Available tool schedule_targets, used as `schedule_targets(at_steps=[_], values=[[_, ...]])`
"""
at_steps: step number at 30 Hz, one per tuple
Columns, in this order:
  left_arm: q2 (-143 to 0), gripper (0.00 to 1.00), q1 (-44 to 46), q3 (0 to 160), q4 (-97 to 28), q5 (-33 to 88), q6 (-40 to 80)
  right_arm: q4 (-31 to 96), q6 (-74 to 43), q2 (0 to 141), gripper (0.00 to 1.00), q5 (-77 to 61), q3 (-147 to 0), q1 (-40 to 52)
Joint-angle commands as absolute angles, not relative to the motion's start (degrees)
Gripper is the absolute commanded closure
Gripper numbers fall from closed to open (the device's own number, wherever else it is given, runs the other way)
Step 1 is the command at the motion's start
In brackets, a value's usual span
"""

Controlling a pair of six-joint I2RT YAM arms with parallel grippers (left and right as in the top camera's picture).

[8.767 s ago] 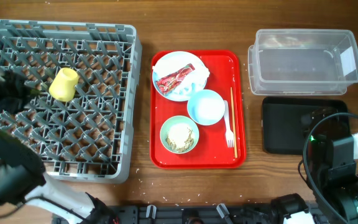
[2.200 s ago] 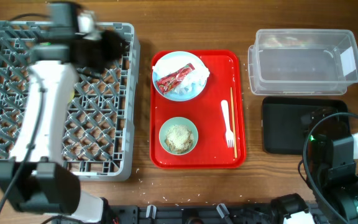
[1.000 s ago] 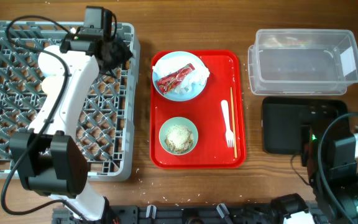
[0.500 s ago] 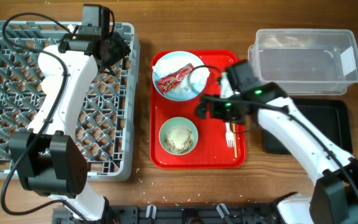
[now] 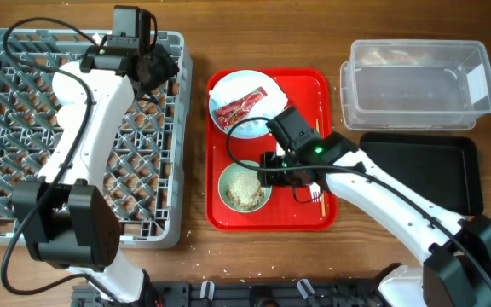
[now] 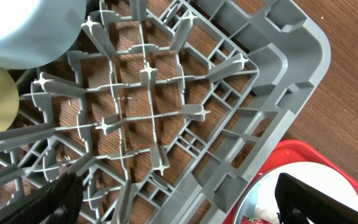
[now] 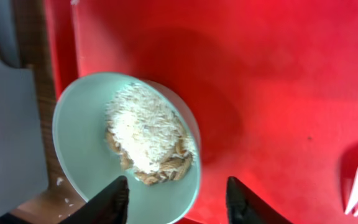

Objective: Sort waste into correct bins and load items into the dishwasher rack
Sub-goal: 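Grasp the green rice bowl rim with the right gripper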

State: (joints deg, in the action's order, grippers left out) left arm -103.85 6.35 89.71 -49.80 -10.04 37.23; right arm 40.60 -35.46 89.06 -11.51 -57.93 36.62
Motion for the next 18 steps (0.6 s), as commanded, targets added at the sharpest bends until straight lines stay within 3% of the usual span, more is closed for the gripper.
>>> schedule_targets(at_steps=[1, 13, 15, 18], values=[[-103.90, 0.00, 6.24, 89.91, -49.67, -10.98, 37.80, 39.94, -37.39, 89.91, 0.54, -10.02, -56.58, 36.80], [-103.90, 0.00, 6.24, 89.91, -49.69, -10.98, 37.80, 36.88, -39.51, 92.60, 0.56, -10.26, -52.77, 36.80], [-103.90, 0.00, 6.26, 89.91, -49.69, -10.98, 37.80, 36.86, -40.56, 94.78, 0.71, -10.24, -52.75, 36.80], [-103.90, 0.00, 6.24, 89.91, -49.69, -10.98, 37.80, 37.12, -40.49, 95.02, 0.80, -8.71, -52.88, 36.67]])
